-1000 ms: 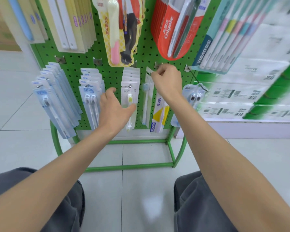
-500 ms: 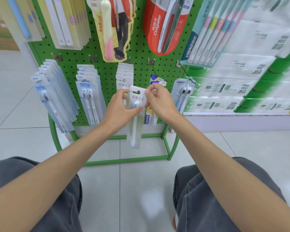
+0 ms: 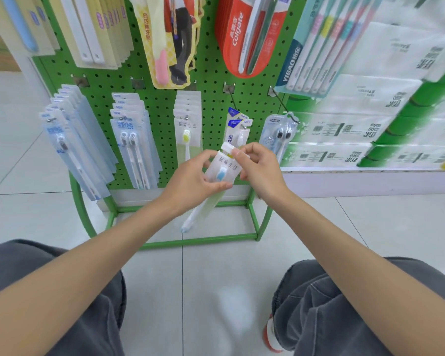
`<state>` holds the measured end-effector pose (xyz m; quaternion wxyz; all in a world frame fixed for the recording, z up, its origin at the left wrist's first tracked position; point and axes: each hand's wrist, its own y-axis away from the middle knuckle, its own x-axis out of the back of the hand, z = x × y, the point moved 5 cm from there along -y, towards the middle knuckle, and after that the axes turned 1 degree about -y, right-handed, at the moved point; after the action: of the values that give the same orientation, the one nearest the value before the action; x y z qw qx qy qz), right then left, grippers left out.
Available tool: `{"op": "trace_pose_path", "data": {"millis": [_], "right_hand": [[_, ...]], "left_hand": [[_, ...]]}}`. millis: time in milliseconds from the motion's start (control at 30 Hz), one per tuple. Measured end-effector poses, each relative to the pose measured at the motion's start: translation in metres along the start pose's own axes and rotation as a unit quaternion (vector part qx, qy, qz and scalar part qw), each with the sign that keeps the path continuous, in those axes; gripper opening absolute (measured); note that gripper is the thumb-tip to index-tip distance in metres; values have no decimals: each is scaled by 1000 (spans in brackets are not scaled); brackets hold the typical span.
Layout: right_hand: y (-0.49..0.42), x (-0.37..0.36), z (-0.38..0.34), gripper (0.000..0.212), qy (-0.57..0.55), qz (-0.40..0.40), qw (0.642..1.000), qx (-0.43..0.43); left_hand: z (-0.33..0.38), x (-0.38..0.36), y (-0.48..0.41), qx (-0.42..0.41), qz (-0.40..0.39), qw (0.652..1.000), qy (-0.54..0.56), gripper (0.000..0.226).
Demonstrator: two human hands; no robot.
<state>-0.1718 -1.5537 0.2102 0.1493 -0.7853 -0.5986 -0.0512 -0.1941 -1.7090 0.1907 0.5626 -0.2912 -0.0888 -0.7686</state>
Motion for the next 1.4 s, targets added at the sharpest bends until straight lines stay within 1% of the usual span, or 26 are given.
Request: {"op": "trace_pose_path", "data": {"millis": [67, 100, 233, 300, 367, 433, 500, 600, 700, 733, 833, 867, 967, 1033, 1100, 1167, 1233, 1267, 1300, 1333, 1400], "right_hand": [[0, 6, -1, 20, -2, 9, 1000, 1], [-1, 9, -2, 19, -5, 12, 1000, 1], [-3, 8, -3, 18, -14, -9, 1000, -17], [-3, 1, 1, 21, 4, -38, 998, -44], [-1, -8, 6, 28, 34, -88, 993, -67], [2, -18, 12, 32, 57, -144, 984, -83], [7, -26, 16, 35, 71, -192, 974, -101], [16, -33, 24, 24, 102, -248, 957, -113], [25, -40, 35, 41, 139, -294, 938, -120], [28, -43, 38, 41, 149, -311, 931, -119], [36, -51, 40, 28, 149, -350, 918, -113], [37, -53, 40, 23, 144, -357, 916, -110], [41, -56, 39, 16, 168, -362, 912, -93], [40, -57, 39, 18, 202, -342, 915, -63], [39, -58, 38, 25, 259, -319, 911, -20], [39, -58, 35, 29, 300, -306, 903, 14], [41, -59, 32, 35, 306, -308, 900, 35], [42, -59, 30, 39, 305, -308, 900, 40], [44, -59, 28, 43, 300, -305, 903, 46], [44, -59, 27, 47, 295, -300, 905, 55], [43, -58, 27, 62, 281, -293, 911, 69]], "left_hand": [[-1, 0, -2, 9, -8, 1000, -29, 51], [-3, 0, -4, 14, -6, 999, -35, 47], [-3, 0, -8, 18, 21, 999, 32, 25], [-1, 3, -10, 29, 42, 995, 87, 19], [-1, 9, -12, 53, 56, 987, 139, 16], [-2, 14, -14, 56, 63, 984, 156, 14], [-2, 19, -15, 51, 76, 983, 156, 18], [-2, 26, -16, 59, 106, 980, 160, 24], [-3, 31, -17, 61, 128, 977, 160, 20], [-3, 32, -17, 61, 132, 976, 163, 22], [-3, 35, -16, 71, 139, 975, 157, 51], [-3, 35, -16, 73, 136, 976, 154, 55], [-3, 34, -15, 81, 129, 976, 158, 45], [-3, 34, -16, 82, 120, 977, 155, 43], [4, 33, -14, 74, 108, 980, 149, 43], [8, 32, -11, 68, 99, 985, 121, 66], [10, 30, -9, 66, 90, 991, 67, 93], [9, 30, -9, 63, 89, 993, 47, 100], [10, 29, -9, 60, 88, 994, 38, 101], [11, 29, -8, 57, 90, 994, 37, 97], [14, 29, -8, 51, 94, 993, 50, 84]]}}
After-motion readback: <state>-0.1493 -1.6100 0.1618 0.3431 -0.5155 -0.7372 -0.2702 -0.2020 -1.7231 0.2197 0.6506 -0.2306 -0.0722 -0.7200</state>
